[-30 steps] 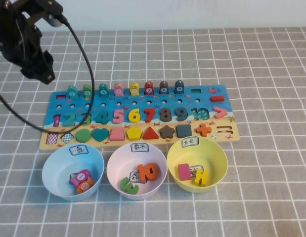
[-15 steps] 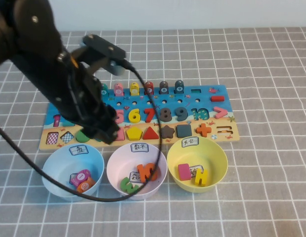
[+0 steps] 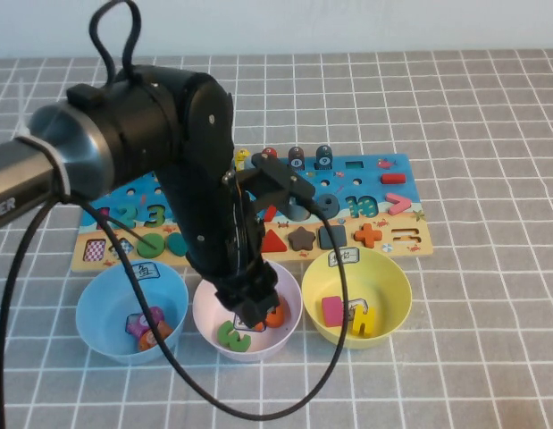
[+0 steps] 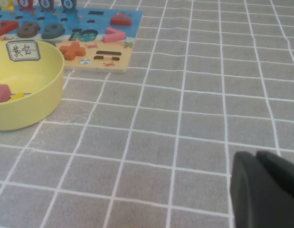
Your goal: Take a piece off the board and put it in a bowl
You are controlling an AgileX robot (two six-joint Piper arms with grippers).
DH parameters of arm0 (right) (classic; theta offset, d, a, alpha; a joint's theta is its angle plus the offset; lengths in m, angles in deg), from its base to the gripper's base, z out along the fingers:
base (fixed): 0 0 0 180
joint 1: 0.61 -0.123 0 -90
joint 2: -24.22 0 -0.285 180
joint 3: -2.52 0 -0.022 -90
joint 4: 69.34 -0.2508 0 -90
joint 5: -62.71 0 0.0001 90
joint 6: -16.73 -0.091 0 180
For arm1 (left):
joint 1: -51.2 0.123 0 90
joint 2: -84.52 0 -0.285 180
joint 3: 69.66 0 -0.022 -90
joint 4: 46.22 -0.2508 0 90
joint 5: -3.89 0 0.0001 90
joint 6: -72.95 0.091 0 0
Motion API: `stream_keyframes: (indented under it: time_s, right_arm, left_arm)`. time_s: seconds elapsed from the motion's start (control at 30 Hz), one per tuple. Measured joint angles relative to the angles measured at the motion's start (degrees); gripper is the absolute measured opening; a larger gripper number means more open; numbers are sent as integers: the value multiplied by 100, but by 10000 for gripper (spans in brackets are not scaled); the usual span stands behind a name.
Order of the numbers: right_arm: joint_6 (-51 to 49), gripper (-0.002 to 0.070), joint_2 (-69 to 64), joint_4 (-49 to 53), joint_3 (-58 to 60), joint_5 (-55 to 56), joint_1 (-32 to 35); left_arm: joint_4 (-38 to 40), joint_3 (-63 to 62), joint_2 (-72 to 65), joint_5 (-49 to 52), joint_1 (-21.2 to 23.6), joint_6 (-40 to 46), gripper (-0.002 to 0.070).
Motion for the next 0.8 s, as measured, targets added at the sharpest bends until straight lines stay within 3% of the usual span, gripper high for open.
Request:
stream_keyframes:
  time_s: [0.33,0.8]
  right_arm:
    - [0,-18,0,0,0,0,0]
    - [0,-18,0,0,0,0,0]
  left_arm:
    - [-692,449,-100,-92,-3,871,318]
    - [-712,532,-248,-813,-11,1282,318]
